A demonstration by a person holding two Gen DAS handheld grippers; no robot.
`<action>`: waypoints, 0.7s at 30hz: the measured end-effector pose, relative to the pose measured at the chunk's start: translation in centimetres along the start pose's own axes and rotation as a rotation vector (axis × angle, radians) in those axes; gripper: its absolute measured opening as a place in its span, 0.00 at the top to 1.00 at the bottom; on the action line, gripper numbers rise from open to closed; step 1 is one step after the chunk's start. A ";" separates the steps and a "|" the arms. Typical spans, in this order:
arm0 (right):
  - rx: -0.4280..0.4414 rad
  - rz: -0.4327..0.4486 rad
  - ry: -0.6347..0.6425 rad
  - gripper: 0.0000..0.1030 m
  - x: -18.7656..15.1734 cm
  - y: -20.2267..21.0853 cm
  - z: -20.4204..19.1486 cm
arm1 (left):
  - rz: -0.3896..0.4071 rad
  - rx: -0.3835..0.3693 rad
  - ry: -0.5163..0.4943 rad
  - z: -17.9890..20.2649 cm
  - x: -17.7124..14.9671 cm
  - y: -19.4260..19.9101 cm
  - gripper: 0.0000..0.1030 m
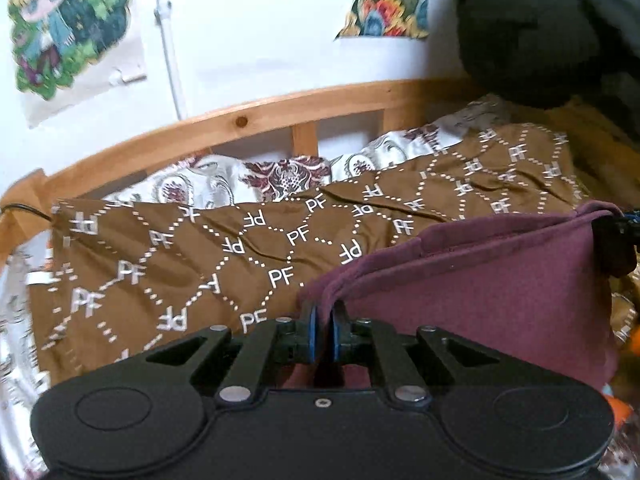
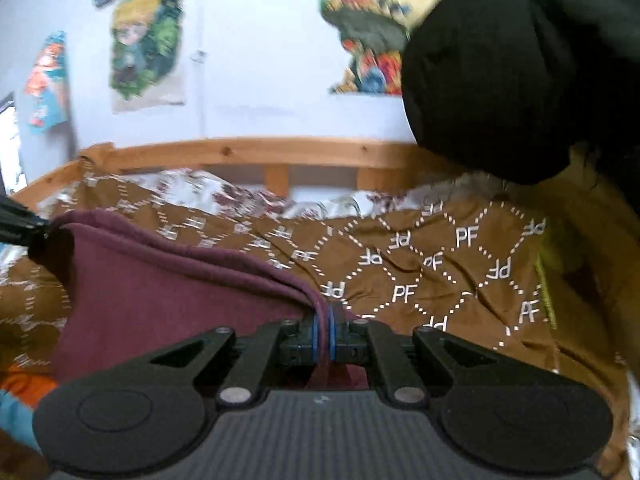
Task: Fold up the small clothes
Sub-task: 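Lift the held edge with both grippers and fold it over the shirt, then open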
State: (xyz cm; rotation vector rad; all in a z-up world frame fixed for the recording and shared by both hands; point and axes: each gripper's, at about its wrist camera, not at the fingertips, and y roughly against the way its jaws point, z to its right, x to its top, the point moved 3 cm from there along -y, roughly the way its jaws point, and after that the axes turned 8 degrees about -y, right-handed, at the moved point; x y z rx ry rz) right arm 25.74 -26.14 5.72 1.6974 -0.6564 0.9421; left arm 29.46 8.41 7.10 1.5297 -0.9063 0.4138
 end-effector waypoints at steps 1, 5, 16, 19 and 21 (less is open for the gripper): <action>-0.005 -0.014 -0.008 0.95 0.1 -1.8 0.4 | -0.011 0.002 0.006 0.0 0.2 -1.6 0.92; -0.022 -0.050 -0.030 0.95 -0.4 -7.2 2.0 | -0.054 0.014 0.019 -0.1 0.7 -7.2 0.92; -0.057 -0.147 -0.070 0.88 -3.0 -16.2 4.7 | -0.132 -0.004 0.027 -0.6 -1.2 -15.8 0.87; -0.075 -0.151 -0.050 0.71 -3.7 -16.5 4.7 | -0.134 -0.005 0.031 -0.5 -1.7 -16.3 0.81; -0.084 -0.147 -0.053 0.58 -3.9 -16.1 4.8 | -0.124 -0.013 0.038 -0.5 -2.0 -16.2 0.71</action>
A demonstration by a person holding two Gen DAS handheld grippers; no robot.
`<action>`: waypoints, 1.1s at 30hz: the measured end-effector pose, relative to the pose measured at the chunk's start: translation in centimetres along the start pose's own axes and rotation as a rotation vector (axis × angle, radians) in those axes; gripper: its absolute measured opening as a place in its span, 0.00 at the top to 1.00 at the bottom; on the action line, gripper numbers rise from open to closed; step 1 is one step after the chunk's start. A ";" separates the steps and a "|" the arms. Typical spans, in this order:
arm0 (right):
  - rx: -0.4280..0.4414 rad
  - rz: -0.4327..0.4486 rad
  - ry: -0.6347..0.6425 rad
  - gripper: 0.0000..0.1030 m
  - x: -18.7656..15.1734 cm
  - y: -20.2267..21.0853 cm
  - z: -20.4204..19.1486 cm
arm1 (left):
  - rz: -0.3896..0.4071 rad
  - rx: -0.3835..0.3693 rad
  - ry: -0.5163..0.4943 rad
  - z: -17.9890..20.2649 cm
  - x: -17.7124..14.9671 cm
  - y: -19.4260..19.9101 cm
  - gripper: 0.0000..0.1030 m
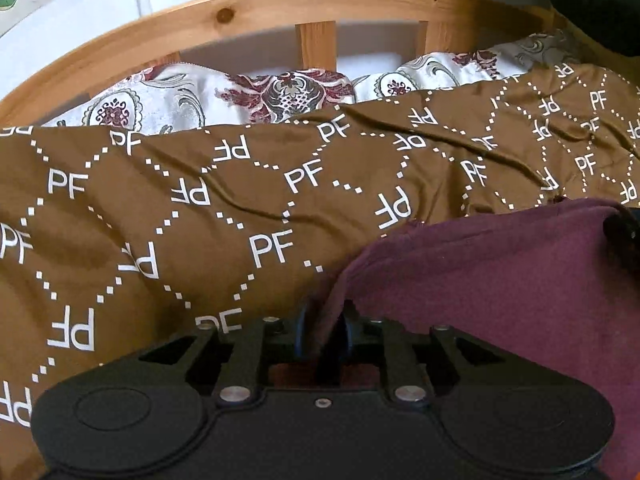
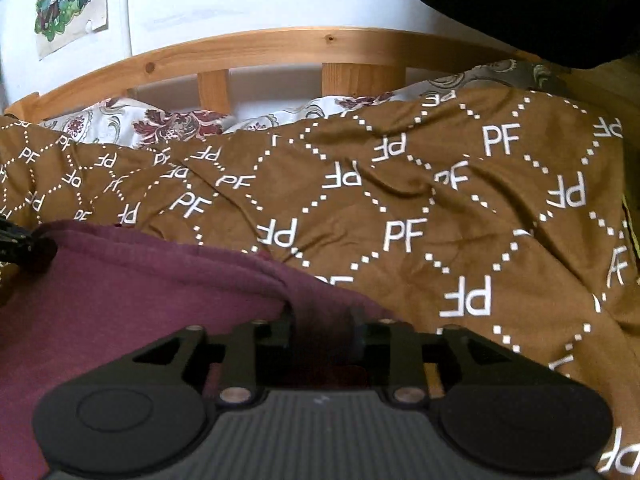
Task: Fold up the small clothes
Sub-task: 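Lift the held edge with both grippers and fold it over the shirt, then open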
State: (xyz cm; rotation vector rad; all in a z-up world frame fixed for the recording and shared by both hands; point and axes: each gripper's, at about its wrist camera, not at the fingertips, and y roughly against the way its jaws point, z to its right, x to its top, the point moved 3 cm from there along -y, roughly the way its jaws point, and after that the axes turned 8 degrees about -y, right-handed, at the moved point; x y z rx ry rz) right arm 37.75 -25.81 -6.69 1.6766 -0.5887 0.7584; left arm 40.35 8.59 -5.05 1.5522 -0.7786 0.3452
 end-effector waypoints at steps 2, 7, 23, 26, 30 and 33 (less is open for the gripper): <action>-0.004 0.012 -0.018 0.31 -0.1 0.7 0.3 | 0.020 -0.021 0.017 -0.1 -0.2 0.3 0.52; 0.013 0.060 -0.011 0.06 -1.4 3.6 0.4 | 0.102 -0.033 0.017 -0.1 -1.0 2.4 0.14; -0.102 0.052 -0.017 0.80 -3.7 3.0 1.7 | -0.016 0.204 0.054 -1.9 -6.9 2.2 0.06; -0.105 0.054 -0.106 0.75 -3.6 3.0 2.9 | -0.018 0.205 0.059 -1.9 -7.4 2.5 0.06; -0.129 0.070 -0.183 0.46 -3.8 3.8 3.8 | -0.004 0.181 0.092 -1.8 -7.3 3.9 0.05; -0.106 0.087 -0.199 0.35 -4.4 5.5 3.8 | 0.034 0.159 0.118 -1.3 -7.5 5.6 0.01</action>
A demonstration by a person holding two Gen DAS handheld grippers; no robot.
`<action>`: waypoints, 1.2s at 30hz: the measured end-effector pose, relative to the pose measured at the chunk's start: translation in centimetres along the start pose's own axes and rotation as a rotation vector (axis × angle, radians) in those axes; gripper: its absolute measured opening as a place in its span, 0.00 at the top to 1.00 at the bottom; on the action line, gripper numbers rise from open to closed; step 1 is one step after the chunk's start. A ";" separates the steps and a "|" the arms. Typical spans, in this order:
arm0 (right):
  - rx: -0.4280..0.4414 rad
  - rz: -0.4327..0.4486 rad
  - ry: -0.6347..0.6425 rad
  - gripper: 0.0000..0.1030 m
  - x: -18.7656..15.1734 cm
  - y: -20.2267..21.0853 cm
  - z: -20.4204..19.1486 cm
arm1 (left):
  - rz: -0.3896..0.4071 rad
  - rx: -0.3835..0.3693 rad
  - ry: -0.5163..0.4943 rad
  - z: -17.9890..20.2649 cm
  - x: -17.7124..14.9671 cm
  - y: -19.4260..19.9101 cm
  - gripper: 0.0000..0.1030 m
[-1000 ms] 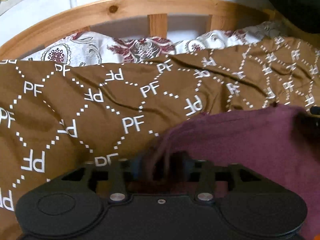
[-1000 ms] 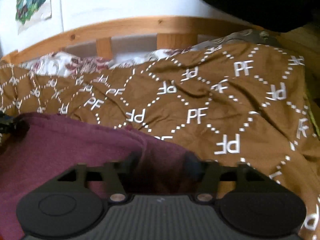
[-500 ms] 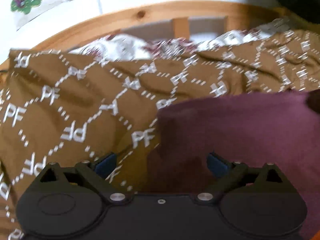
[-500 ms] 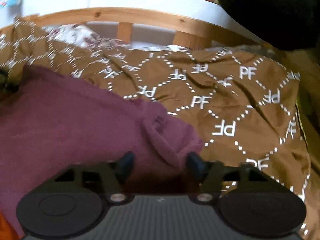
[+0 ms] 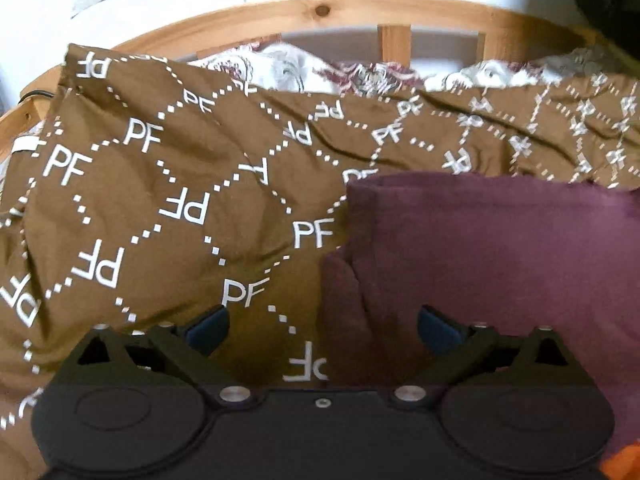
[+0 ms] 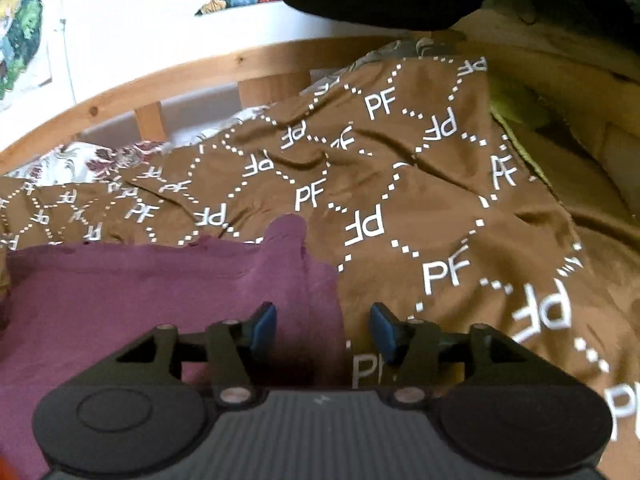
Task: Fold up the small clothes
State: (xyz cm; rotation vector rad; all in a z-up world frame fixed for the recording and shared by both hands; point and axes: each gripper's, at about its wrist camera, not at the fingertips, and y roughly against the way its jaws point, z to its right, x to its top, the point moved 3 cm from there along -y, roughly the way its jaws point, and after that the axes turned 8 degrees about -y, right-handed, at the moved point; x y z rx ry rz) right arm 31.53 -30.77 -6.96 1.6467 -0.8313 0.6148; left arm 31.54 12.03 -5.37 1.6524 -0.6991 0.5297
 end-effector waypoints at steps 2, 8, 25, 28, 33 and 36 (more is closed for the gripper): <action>0.015 0.018 0.003 0.15 -0.6 1.6 -0.2 | 0.027 -0.020 0.014 0.3 -0.2 1.3 0.01; 0.036 0.083 0.112 0.02 -3.8 5.8 -3.1 | 0.078 -0.035 -0.069 4.2 -1.0 4.2 0.01; -0.113 0.064 0.257 0.01 -11.0 7.5 -5.5 | -0.082 -0.071 0.018 5.4 -7.3 4.3 0.01; -0.123 0.077 0.248 0.00 -11.3 7.7 -5.5 | -0.111 -0.131 0.130 4.1 -8.0 3.9 0.01; -0.142 0.148 0.197 0.00 -10.6 9.0 -4.7 | -0.123 -0.152 0.190 3.1 -8.2 4.3 0.01; -0.185 0.183 0.152 0.00 -10.0 9.7 -4.2 | -0.123 -0.150 0.203 2.7 -8.4 4.8 0.01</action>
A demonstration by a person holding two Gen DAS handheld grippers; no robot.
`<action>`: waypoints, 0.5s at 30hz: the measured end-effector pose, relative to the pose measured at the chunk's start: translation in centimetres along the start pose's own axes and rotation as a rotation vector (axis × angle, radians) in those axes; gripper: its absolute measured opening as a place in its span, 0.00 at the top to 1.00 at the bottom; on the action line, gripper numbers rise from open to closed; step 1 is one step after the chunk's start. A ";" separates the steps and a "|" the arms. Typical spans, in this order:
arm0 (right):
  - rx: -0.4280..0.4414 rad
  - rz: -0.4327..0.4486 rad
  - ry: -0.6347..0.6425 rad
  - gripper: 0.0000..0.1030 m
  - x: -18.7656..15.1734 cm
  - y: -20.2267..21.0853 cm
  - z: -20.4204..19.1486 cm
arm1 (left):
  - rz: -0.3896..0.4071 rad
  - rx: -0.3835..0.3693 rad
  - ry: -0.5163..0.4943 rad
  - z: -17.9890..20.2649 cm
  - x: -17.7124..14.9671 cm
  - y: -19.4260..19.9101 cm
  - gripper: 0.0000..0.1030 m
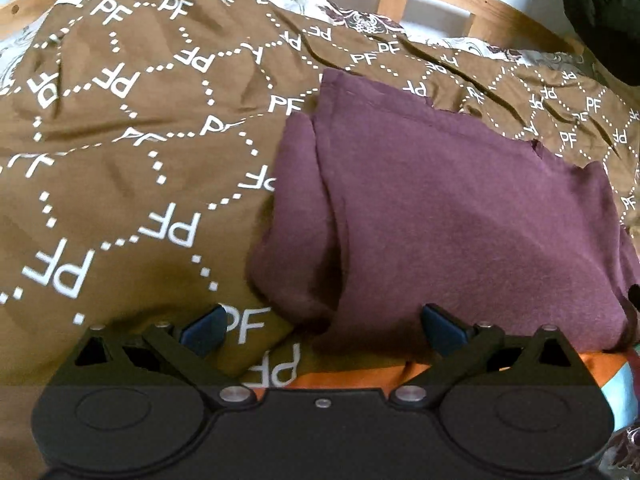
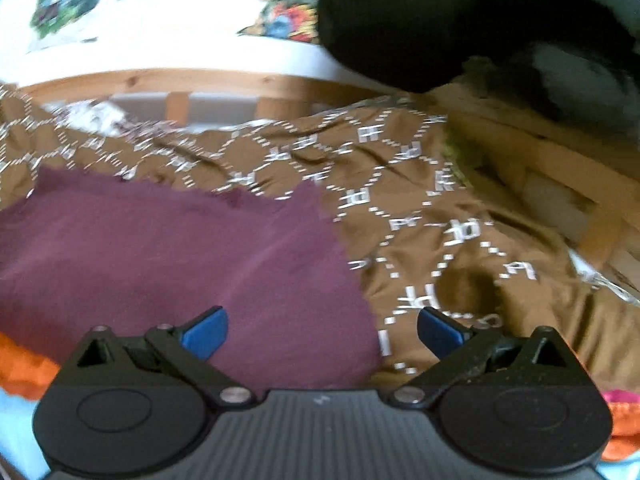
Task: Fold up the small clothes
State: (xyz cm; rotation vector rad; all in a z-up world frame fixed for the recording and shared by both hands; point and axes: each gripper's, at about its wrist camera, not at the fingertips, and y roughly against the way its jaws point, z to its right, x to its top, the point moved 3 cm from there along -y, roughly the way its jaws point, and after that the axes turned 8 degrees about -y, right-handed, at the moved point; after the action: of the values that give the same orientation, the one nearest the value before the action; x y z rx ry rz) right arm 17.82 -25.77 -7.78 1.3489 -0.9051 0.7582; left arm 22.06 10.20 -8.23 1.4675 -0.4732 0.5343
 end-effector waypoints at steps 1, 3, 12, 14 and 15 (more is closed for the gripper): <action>0.009 -0.004 -0.020 0.00 0.3 0.0 0.0 | -0.003 0.002 0.006 -0.2 -0.1 0.0 0.01; 0.048 -0.020 -0.040 0.00 0.9 -0.2 -0.6 | -0.006 0.004 0.016 -0.4 -0.4 0.0 0.01; 0.168 -0.076 0.048 0.00 1.5 -1.3 -7.8 | 0.004 0.017 0.013 -0.4 -1.3 0.5 0.01; 0.139 -0.081 0.103 0.00 0.3 -1.5 -8.7 | 0.005 0.015 0.006 -0.5 -1.6 0.6 0.01; 0.135 -0.069 0.109 0.00 -0.2 -1.3 -8.7 | 0.006 0.015 0.000 -0.5 -1.7 0.7 0.01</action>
State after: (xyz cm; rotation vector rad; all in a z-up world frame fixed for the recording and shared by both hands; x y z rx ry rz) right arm 19.77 -17.18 -8.61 1.4351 -0.7282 0.8436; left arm 20.30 10.63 -8.75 1.4810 -0.4748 0.5437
